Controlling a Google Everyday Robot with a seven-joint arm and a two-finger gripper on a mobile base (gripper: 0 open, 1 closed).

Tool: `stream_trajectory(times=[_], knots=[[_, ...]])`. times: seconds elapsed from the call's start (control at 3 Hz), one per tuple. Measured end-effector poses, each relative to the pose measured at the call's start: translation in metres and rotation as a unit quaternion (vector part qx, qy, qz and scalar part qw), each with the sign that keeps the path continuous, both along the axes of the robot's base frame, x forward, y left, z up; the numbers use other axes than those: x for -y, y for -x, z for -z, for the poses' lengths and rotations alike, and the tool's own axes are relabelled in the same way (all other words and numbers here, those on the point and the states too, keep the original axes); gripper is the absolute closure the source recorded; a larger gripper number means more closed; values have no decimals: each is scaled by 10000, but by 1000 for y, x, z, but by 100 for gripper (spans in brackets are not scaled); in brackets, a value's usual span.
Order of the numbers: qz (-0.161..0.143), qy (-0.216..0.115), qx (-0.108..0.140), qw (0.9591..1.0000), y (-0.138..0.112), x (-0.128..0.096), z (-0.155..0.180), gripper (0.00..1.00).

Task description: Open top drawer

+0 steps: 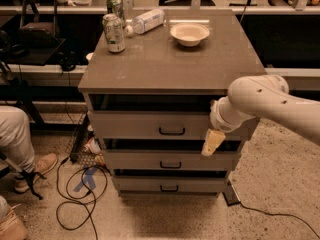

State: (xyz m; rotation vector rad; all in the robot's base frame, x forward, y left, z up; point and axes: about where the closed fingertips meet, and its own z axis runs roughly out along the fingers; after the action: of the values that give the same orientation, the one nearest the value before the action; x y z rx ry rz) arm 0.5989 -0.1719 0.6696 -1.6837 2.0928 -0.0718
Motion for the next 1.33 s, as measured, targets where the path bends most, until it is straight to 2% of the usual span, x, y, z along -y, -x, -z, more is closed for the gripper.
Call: stream_trajectory(times=[0.33,0.67,1.33], knots=[[-240,-35,-158,9996,-18,-12,19,0],[-604,-368,-414,9966,-26,-22,41,26],[-604,-368,-414,9966,-26,-22,28,72]])
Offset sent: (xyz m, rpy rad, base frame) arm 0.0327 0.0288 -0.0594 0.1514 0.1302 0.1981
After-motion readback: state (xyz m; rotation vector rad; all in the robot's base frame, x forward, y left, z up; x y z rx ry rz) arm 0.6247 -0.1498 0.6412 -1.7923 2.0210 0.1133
